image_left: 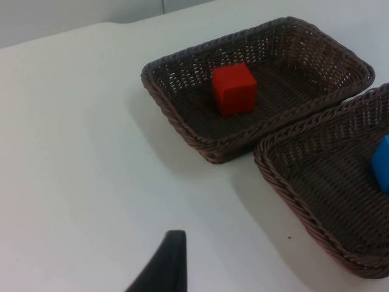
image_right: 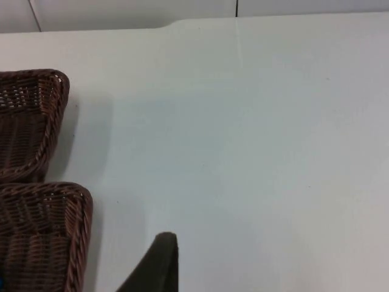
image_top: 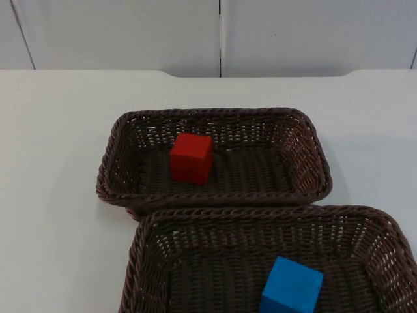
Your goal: Pick up one cube with the left hand and place it into the upper basket. Pick up one cube with the right hand and place it into the lower basket.
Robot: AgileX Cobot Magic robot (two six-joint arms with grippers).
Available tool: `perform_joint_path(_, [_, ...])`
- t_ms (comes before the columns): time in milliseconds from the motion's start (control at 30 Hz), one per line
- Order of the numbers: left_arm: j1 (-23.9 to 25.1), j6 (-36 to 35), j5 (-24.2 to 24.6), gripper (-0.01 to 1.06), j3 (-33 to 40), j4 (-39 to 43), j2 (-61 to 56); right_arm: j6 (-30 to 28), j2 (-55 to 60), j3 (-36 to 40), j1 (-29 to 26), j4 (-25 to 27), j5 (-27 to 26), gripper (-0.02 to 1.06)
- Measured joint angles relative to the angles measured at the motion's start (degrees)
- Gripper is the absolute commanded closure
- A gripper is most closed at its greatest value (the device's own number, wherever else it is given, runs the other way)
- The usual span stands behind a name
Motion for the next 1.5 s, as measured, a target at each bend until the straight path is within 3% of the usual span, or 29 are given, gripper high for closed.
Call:
perform_joint_path(1000, [0.3, 0.0, 0.0, 0.0, 0.0, 0.0, 0.0, 0.0, 0.0, 0.0, 0.0, 0.0, 0.0, -0.01])
perform_joint_path(1133, [3.4, 0.0, 0.0, 0.0, 0.0, 0.0, 0.0, 0.0, 0.0, 0.0, 0.0, 0.0, 0.0, -0.01])
perform_joint_path(1300, [13.0, 0.0, 0.0, 0.0, 0.0, 0.0, 0.0, 0.0, 0.0, 0.0, 0.0, 0.0, 0.0, -0.01])
perform_joint_path(1500, [21.0, 0.0, 0.0, 0.0, 0.0, 0.0, 0.0, 0.0, 0.0, 0.0, 0.0, 0.0, 0.0, -0.01])
